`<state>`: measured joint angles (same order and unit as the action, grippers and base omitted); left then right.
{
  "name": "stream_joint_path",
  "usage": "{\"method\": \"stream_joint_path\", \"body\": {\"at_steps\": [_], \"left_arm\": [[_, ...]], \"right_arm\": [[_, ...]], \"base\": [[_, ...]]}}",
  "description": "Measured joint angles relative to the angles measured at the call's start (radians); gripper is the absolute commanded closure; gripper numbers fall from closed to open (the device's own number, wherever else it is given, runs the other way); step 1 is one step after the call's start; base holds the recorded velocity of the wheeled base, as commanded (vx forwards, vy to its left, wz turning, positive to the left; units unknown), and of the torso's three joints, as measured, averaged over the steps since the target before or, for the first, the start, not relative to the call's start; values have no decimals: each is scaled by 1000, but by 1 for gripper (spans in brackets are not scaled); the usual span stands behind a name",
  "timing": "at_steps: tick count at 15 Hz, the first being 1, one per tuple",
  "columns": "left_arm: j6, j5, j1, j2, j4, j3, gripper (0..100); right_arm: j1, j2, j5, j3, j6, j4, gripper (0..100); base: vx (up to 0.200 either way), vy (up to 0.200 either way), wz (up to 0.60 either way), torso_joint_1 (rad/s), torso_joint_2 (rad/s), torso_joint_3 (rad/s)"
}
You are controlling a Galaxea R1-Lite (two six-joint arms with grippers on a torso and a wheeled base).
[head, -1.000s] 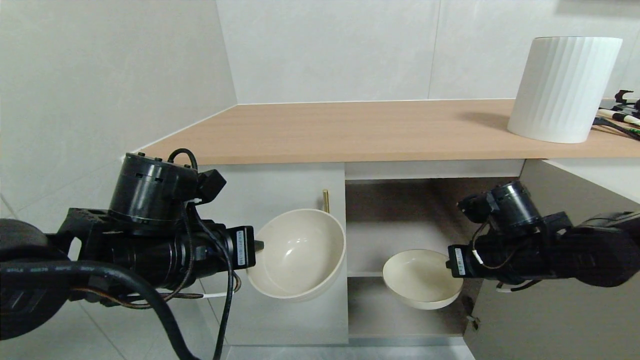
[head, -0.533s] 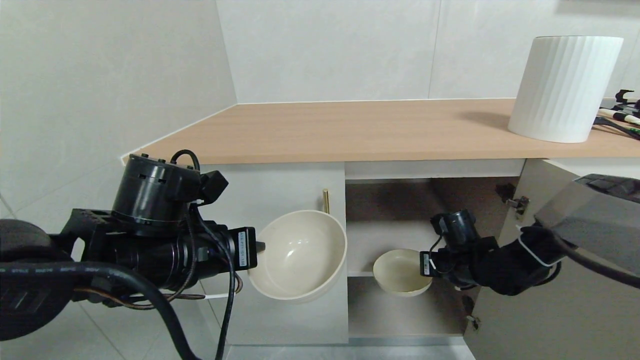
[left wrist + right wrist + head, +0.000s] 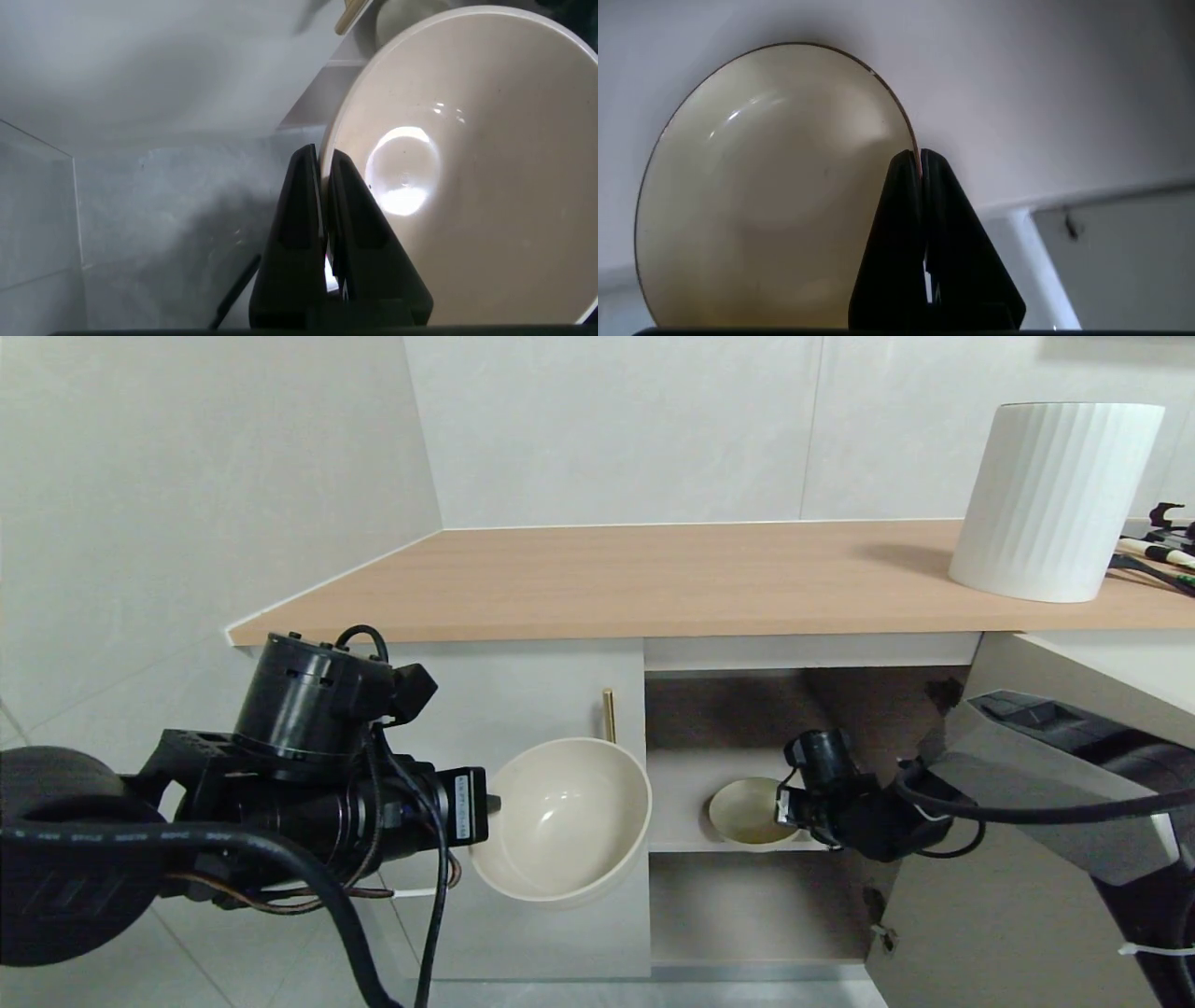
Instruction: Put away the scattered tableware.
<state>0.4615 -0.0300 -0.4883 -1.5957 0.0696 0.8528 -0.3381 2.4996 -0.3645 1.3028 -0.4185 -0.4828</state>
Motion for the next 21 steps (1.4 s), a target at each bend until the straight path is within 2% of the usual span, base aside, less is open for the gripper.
{"method": "stream_joint_path", "body": {"at_steps": [7,13,14,19,21], "left_arm": [[0,-1,-10,-7,0,0,100],[0,-2,-10,-10,0,-2,100],[0,-1,-10,-12,0,-2,100],[-2,-1,-11,-16,1,-1,100],[-6,-2,-15,-34,43,9,100]], "right_arm": [[24,110,-83,156,-26,2,100],[24,147,-112,210,-27,1,100],[24,150,-123,216,-29,2,0],[22,141,-133,222,-59,-2,0],[13,84,-129,167,-66,6,0]], "base": [[0,0,0,0,0,0],[0,0,0,0,0,0],[0,0,0,0,0,0],[0,0,0,0,0,0],[0,0,0,0,0,0]]}}
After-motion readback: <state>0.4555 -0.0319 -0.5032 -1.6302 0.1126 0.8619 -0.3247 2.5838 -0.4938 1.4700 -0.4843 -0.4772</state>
